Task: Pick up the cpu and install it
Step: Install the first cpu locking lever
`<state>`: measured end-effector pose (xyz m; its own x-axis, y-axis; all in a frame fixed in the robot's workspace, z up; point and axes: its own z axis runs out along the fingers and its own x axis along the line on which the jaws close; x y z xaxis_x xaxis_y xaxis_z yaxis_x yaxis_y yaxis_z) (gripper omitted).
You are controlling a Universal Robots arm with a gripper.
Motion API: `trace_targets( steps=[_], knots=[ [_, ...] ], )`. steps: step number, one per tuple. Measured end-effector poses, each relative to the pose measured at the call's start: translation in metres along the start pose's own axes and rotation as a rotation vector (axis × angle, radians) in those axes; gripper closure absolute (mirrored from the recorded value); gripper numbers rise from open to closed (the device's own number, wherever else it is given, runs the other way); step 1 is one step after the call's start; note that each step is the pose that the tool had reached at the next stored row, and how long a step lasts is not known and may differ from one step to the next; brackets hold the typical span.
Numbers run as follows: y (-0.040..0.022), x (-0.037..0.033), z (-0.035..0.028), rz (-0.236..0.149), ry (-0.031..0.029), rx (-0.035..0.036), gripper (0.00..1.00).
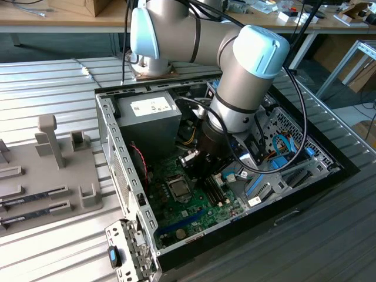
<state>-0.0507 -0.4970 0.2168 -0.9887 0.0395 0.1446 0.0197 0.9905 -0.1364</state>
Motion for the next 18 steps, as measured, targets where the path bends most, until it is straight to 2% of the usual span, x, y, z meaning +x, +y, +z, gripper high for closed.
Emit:
trace_targets(
  steps=[4, 6, 12, 14, 18],
  knots=[
    [0.0088, 0.0003, -0.0018, 0.001, -0.0001, 0.0063, 0.83],
    [0.0098, 0.0005, -0.0026, 0.001, -0.0001, 0.0067, 0.85],
    [0.0101, 0.0021, -0.0127, 0.001, -0.0002, 0.0065, 0.86],
    [0.0123, 0.0029, -0.0182, 0.001, -0.0003, 0.0096, 0.86],
    [0.0161, 0.0036, -0.0225, 0.002, -0.0004, 0.0169, 0.86]
  ],
)
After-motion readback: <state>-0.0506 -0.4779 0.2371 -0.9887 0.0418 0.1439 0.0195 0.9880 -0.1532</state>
